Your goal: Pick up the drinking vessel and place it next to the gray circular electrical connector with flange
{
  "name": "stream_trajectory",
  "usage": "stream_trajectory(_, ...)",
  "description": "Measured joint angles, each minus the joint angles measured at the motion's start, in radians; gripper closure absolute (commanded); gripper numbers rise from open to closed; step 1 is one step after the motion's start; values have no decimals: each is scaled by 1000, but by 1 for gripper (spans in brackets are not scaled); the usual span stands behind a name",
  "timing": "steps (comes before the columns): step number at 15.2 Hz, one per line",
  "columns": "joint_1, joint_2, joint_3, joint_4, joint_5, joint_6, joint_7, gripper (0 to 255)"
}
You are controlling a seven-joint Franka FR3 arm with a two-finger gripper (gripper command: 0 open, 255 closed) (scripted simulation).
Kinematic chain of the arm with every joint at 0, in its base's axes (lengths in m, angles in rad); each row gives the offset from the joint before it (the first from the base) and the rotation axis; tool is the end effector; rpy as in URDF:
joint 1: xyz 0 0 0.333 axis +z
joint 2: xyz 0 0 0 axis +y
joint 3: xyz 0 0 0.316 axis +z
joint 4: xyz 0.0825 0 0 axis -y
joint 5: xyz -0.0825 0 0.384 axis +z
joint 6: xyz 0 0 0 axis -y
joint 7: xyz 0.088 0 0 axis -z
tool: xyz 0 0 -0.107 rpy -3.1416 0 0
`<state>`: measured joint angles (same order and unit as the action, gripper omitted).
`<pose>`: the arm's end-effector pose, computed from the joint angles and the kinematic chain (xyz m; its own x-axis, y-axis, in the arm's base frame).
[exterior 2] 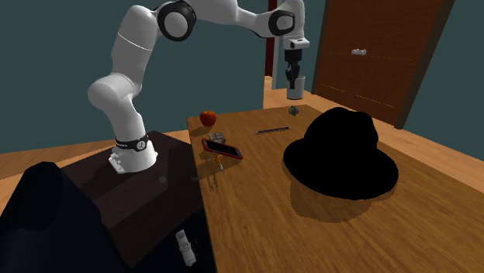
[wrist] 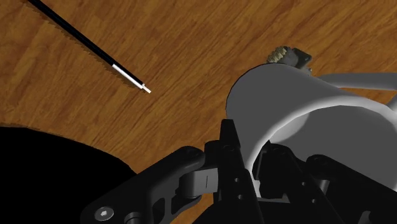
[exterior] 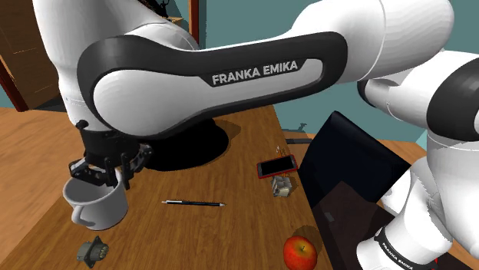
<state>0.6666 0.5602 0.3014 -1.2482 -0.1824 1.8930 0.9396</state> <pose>0.4638 0.5582 0.4598 0.9966 0.0216 0.0795 0.0276 -0.9968 -0.0752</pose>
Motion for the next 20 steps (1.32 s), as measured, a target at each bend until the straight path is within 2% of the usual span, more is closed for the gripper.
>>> stream_trajectory(10, -8, 15, -6, -110, -9, 124, 10, 255)
stream_trajectory(20, -10, 43, -15, -170, -23, 224, 22, 255)
